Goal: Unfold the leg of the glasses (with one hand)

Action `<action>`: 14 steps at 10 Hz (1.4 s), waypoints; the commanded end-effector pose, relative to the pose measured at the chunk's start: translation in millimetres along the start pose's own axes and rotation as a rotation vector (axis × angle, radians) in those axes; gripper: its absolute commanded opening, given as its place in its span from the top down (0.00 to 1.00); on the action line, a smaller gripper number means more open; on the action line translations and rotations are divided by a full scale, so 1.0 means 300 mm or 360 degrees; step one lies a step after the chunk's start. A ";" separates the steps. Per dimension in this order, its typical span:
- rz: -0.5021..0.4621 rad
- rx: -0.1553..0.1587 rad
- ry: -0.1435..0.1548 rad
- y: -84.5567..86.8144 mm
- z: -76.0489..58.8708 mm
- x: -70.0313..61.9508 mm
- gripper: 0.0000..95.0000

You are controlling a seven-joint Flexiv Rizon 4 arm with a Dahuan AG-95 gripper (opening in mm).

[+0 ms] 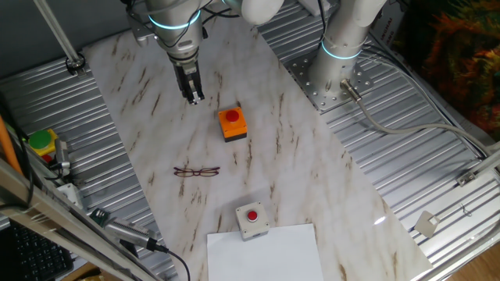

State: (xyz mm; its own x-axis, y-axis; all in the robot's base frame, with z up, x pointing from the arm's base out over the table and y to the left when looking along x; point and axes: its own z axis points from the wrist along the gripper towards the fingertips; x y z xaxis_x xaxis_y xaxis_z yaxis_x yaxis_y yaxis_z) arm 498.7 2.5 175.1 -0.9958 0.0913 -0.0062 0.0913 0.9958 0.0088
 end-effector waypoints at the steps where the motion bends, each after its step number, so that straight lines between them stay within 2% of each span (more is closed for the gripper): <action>1: 0.0056 -0.0022 -0.0011 0.004 0.004 0.000 1.00; 5: 0.0134 -0.0016 -0.0034 0.118 0.023 0.001 1.00; 8: 0.0201 -0.0057 -0.0056 0.189 0.045 -0.015 1.00; 10: 0.0247 -0.0059 -0.0059 0.292 0.073 -0.056 1.00; 14: 0.0267 -0.0082 -0.0079 0.369 0.172 -0.074 1.00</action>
State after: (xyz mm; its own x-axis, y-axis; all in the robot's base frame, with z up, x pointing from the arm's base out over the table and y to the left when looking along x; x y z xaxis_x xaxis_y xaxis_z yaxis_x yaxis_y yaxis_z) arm 528.1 111.6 123.5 -0.9647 0.2580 -0.0527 0.2544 0.9648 0.0660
